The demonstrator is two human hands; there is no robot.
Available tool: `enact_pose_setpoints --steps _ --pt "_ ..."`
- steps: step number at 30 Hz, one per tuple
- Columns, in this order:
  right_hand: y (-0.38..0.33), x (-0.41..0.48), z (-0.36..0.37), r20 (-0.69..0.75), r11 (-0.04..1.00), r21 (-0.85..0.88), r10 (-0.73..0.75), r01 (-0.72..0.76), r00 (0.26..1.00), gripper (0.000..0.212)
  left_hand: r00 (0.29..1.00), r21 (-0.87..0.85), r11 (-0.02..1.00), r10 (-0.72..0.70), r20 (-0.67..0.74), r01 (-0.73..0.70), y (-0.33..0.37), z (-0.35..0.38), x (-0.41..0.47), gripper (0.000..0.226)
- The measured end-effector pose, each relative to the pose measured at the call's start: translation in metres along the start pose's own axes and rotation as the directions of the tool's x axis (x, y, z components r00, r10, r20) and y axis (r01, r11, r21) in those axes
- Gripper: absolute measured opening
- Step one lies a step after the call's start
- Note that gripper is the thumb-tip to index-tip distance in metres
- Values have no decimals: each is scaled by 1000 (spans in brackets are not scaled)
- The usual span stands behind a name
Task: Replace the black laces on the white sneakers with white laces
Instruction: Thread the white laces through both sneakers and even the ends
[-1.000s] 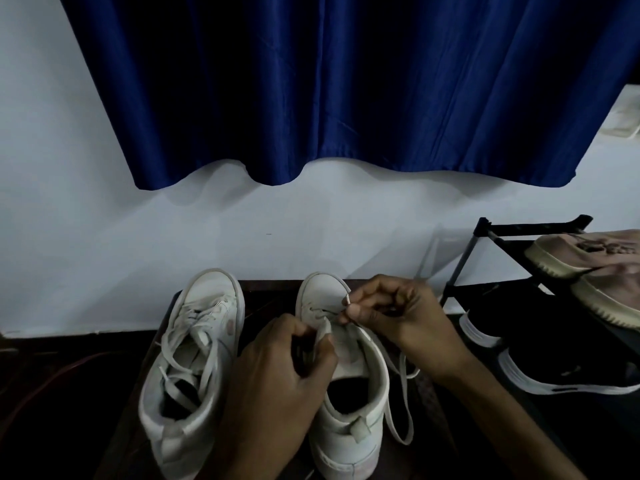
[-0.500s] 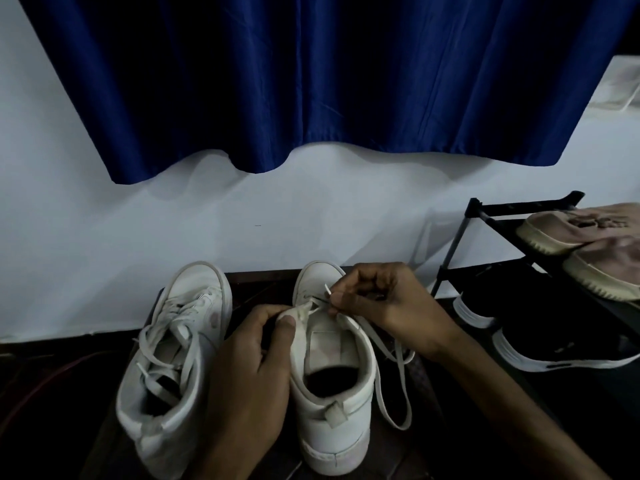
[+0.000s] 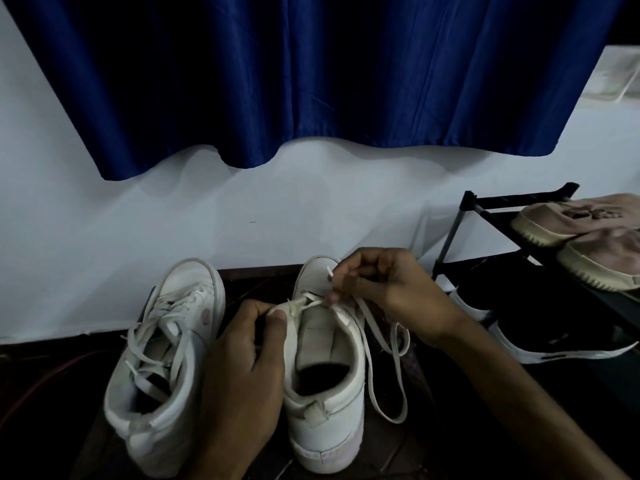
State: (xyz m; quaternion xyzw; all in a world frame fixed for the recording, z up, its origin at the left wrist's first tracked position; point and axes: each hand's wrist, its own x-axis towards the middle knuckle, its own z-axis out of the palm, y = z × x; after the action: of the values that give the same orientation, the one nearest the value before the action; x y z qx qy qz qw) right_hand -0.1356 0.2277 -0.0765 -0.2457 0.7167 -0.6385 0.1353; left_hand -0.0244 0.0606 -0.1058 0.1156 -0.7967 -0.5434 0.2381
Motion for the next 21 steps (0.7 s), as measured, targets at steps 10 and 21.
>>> enact_pose_setpoints --steps 10,21 --pt "-4 4 -15 -132 945 -325 -83 36 988 3 1000 -10 999 31 -1 -31 2 3 -2 31" --pt "-6 0 6 91 898 -427 -74 106 993 5 998 -99 994 -47 29 50 1 3 2 25"
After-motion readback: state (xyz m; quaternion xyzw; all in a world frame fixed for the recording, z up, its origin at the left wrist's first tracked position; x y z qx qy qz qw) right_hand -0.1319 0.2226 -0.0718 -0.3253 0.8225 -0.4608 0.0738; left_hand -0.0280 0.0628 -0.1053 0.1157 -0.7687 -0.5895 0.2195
